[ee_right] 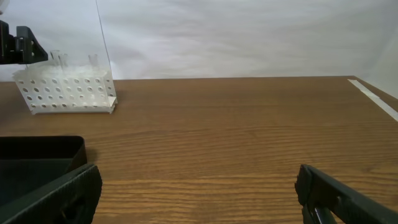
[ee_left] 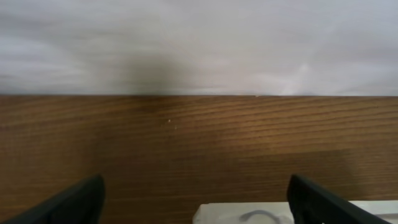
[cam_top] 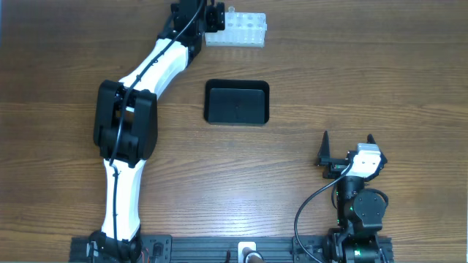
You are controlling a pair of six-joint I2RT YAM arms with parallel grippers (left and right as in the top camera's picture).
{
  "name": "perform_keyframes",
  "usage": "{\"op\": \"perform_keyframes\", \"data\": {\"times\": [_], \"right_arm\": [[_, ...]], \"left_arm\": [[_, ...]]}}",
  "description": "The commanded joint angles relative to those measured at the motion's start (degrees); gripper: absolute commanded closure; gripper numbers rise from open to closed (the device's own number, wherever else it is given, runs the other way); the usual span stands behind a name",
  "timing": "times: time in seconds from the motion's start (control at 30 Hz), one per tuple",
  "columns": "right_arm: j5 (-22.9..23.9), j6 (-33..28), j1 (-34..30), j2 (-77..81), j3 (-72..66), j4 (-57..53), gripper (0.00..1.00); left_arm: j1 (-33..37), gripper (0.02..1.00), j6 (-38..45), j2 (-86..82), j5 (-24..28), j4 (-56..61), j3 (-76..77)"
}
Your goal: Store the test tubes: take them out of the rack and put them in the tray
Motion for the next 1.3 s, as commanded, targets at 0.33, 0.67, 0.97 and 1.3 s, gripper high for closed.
{"op": "perform_keyframes", "data": {"times": [0.33, 0.67, 0.97, 1.3], "right_arm": [[0.7, -0.07, 0.17, -0.48, -0.33, -0.17, 0.009], [0.7, -0.07, 0.17, -0.48, -0.33, -0.17, 0.007], [0.7, -0.07, 0.17, -0.48, -0.33, -0.17, 0.009], [0.7, -0.07, 0.17, -0.48, -0.33, -0.17, 0.009]], "left_arm": [[-1.25, 0.343, 2.16, 1.14, -1.01, 0.63, 1.73], [-1.25, 0.614, 2.16, 1.2, -1.01, 0.68, 1.73], [-1.25, 0.774, 2.16, 1.2, -1.01, 0.66, 1.73], [-1.38, 0.877, 2.14, 1.2, -0.87, 0.63, 1.73]]}}
